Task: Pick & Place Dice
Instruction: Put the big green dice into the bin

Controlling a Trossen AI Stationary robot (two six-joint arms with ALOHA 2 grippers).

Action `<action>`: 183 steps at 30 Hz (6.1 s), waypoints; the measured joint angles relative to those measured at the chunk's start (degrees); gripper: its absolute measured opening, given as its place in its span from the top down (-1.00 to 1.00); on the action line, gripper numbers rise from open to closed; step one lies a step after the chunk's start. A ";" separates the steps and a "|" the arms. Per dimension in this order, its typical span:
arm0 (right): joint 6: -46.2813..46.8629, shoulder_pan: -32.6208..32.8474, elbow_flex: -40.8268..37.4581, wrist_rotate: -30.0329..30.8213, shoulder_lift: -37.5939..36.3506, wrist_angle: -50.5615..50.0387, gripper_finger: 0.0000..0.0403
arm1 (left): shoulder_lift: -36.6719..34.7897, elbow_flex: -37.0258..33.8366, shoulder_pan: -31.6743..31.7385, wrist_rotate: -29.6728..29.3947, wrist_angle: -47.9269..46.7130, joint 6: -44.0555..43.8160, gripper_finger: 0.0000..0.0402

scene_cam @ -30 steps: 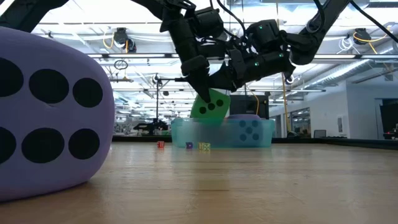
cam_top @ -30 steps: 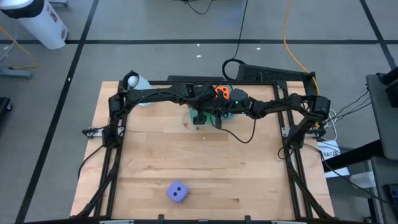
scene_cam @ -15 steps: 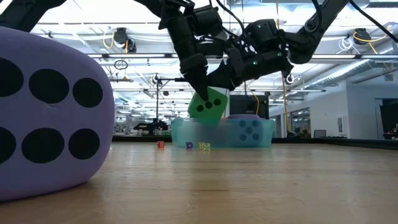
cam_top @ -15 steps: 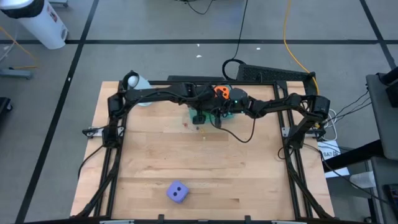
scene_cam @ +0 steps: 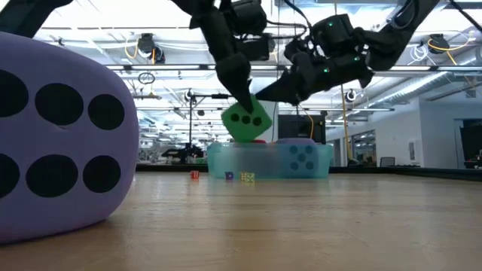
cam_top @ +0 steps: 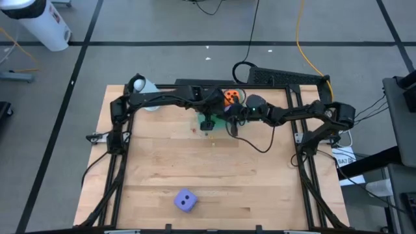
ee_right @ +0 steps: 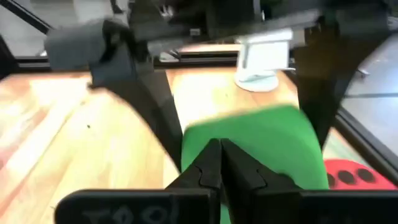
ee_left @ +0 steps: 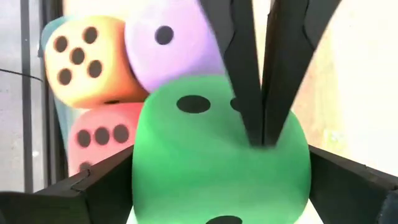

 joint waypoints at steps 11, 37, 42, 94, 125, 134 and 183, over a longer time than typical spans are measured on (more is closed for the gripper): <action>0.69 1.25 -0.20 0.11 -4.25 -1.31 0.98 | -0.16 0.03 0.34 0.98 2.09 -0.44 -0.99; -2.20 -0.10 0.11 -0.73 -3.33 -8.21 0.98 | 0.27 2.96 -0.78 9.20 8.15 3.52 -0.99; -1.75 -0.48 0.36 -0.52 -1.29 -5.92 0.98 | -0.24 3.06 -1.04 11.08 9.10 2.57 -0.99; -7.59 2.28 1.79 6.67 -6.51 -7.40 0.99 | 0.16 3.07 1.50 13.36 9.42 4.02 -0.99; -4.39 16.09 1.64 23.30 -30.45 -45.19 0.81 | -4.02 1.85 -1.64 3.91 -12.59 -7.31 -0.54; 10.41 24.16 5.26 30.59 -37.88 -64.35 -0.12 | -15.01 -12.71 -1.77 -0.02 -2.58 -13.69 0.64; -40.55 -15.23 22.05 11.01 -12.34 -94.20 -0.98 | -33.70 -52.39 -4.25 0.46 31.58 -18.85 0.87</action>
